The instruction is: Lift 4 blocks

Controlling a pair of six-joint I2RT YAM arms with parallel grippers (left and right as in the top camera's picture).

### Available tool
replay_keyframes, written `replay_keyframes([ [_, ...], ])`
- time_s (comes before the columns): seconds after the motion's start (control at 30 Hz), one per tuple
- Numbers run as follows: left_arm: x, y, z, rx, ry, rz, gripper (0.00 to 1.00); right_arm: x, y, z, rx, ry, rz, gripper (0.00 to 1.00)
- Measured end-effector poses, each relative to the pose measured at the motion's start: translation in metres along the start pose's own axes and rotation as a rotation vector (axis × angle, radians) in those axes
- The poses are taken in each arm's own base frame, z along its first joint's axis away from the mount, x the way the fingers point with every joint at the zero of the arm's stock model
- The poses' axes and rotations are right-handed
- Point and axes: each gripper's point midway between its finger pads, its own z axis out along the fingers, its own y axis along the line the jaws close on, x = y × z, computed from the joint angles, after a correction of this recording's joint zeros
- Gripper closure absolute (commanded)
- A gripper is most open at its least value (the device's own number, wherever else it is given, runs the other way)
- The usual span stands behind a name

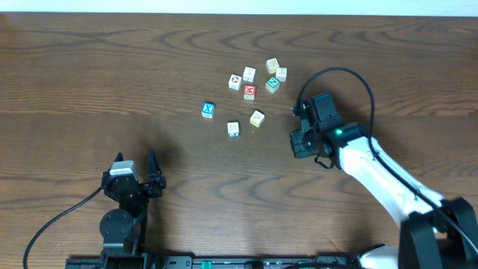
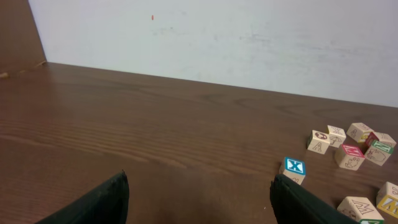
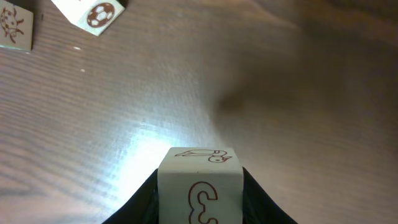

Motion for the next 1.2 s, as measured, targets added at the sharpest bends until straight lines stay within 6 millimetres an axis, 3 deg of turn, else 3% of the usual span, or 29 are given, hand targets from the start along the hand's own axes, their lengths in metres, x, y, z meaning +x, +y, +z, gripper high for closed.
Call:
replay_keyframes([
  [0.2, 0.0, 0.0, 0.0, 0.0, 0.0, 0.0, 0.27, 0.022, 0.001, -0.006, 0.032, 0.077, 0.119, 0.91],
  [0.5, 0.0, 0.0, 0.0, 0.0, 0.0, 0.0, 0.27, 0.03, 0.036, -0.003, 0.024, 0.059, 0.101, 0.78],
  [0.7, 0.0, 0.0, 0.0, 0.0, 0.0, 0.0, 0.27, 0.036, 0.044, 0.015, 0.035, 0.017, 0.113, 0.78],
  [0.93, 0.0, 0.0, 0.0, 0.0, 0.0, 0.0, 0.27, 0.056, 0.037, 0.044, 0.075, 0.074, 0.146, 0.81],
  [1.2, 0.0, 0.0, 0.0, 0.0, 0.0, 0.0, 0.27, 0.045, 0.039, 0.052, 0.08, 0.05, 0.174, 0.81],
])
